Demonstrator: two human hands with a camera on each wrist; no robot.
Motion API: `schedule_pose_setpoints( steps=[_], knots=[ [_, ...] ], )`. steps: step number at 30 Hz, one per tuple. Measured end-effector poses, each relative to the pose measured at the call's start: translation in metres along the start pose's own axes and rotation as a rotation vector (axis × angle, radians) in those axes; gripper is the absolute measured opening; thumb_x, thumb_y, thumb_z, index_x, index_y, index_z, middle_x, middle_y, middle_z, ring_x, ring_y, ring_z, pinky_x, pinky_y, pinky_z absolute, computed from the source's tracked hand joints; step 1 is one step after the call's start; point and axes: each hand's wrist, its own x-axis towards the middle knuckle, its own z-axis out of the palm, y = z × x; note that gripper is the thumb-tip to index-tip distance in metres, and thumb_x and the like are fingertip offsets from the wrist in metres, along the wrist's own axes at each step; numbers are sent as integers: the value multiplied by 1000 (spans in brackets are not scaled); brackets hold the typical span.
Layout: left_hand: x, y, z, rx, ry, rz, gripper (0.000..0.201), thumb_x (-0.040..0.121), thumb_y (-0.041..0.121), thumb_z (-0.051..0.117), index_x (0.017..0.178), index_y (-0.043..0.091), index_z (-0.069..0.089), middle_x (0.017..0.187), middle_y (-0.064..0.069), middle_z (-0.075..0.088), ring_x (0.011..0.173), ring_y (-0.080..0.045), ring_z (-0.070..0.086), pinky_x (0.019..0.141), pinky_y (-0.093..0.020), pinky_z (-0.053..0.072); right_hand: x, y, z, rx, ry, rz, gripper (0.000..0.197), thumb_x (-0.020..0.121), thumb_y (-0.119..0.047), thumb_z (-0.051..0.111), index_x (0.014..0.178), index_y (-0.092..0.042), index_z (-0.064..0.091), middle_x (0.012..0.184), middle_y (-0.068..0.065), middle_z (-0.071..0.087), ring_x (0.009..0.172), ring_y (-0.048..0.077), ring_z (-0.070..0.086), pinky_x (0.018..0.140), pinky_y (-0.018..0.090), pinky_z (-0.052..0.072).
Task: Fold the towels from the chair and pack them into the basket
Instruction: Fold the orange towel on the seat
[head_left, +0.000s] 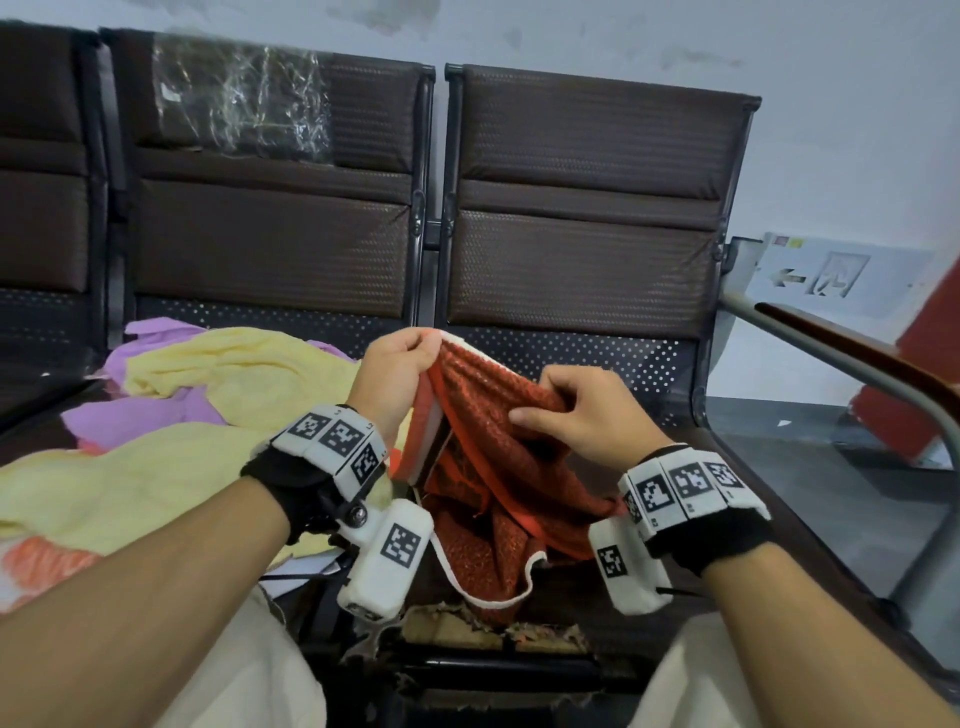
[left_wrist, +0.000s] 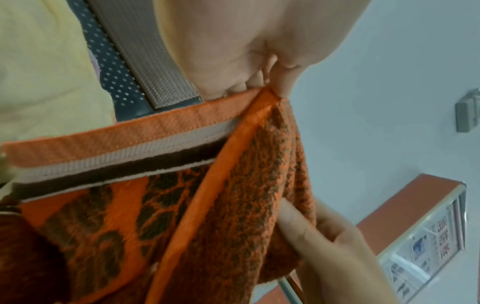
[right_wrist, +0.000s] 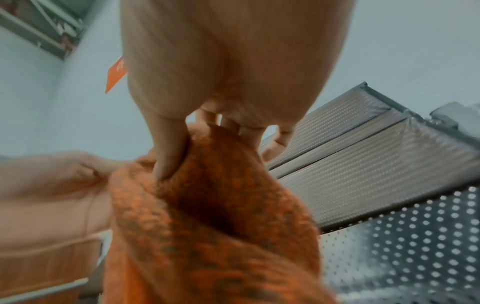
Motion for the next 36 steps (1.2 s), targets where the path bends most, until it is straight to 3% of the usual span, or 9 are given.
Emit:
schedule_pose_setpoints(
  steps=[6, 12, 14, 16, 19, 21, 25, 31, 36],
  knots=[
    [5, 1, -24, -56, 163, -61, 35, 95, 16, 40, 69, 17, 63, 76, -6, 50, 74, -21, 46, 67, -35, 41, -17, 14, -14, -327, -221, 8, 20, 74, -44, 76, 70, -31, 62, 67, -9, 64, 73, 12, 61, 74, 27, 42],
    [16, -1, -54, 75, 320, -167, 30, 97, 26, 41, 83, 8, 60, 89, -16, 56, 93, -27, 50, 101, -52, 43, -39, 30, -25, -655, -520, 256, 31, 80, -52, 67, 103, -30, 67, 101, -4, 69, 103, 19, 60, 96, 34, 40],
    [16, -4, -54, 156, 333, -151, 39, 98, 23, 39, 104, -8, 60, 102, -31, 57, 90, -31, 52, 98, -50, 44, -43, 34, -28, -561, -462, 299, 23, 83, -45, 68, 94, -26, 67, 93, -3, 68, 95, 19, 61, 84, 30, 44],
    [13, -5, -51, 197, 367, -114, 39, 98, 23, 39, 98, -10, 61, 89, -35, 52, 81, -26, 46, 84, -42, 44, -46, 35, -34, -375, -321, 352, 19, 84, -40, 69, 95, -27, 61, 82, -7, 65, 84, 14, 63, 69, 22, 42],
    [11, -9, -47, 230, 378, -95, 37, 98, 23, 40, 65, 6, 48, 62, -7, 35, 65, -21, 36, 68, -34, 29, -49, 36, -39, -309, -245, 363, 31, 84, -31, 71, 112, -33, 59, 79, -8, 66, 70, 2, 58, 64, 16, 40],
    [8, -9, -46, 270, 360, -60, 34, 98, 22, 39, 72, 6, 55, 67, -6, 45, 70, -23, 43, 72, -36, 37, -48, 36, -36, -367, -291, 385, 13, 85, -28, 71, 96, -34, 68, 83, -5, 70, 61, -4, 54, 59, 12, 41],
    [8, -11, -47, 372, 379, 8, 33, 99, 23, 37, 106, 1, 61, 107, -19, 63, 103, -33, 56, 89, -38, 42, -45, 34, -30, -414, -223, 325, 6, 79, -23, 76, 85, -24, 77, 89, -6, 64, 82, 10, 61, 77, 25, 48],
    [7, -11, -47, 414, 382, 50, 31, 100, 23, 36, 107, 3, 59, 107, -17, 62, 101, -32, 56, 81, -33, 39, -41, 32, -29, -496, -37, 167, 8, 81, -30, 73, 79, -22, 72, 107, -8, 47, 109, 17, 39, 101, 31, 31],
    [1, -1, -48, 430, 408, 120, 29, 100, 21, 39, 105, 3, 60, 100, -12, 61, 100, -29, 56, 76, -29, 36, -34, 25, -36, -251, 239, 386, 15, 91, -22, 58, 78, -15, 53, 79, 3, 59, 87, 30, 59, 76, 33, 42]
  ],
)
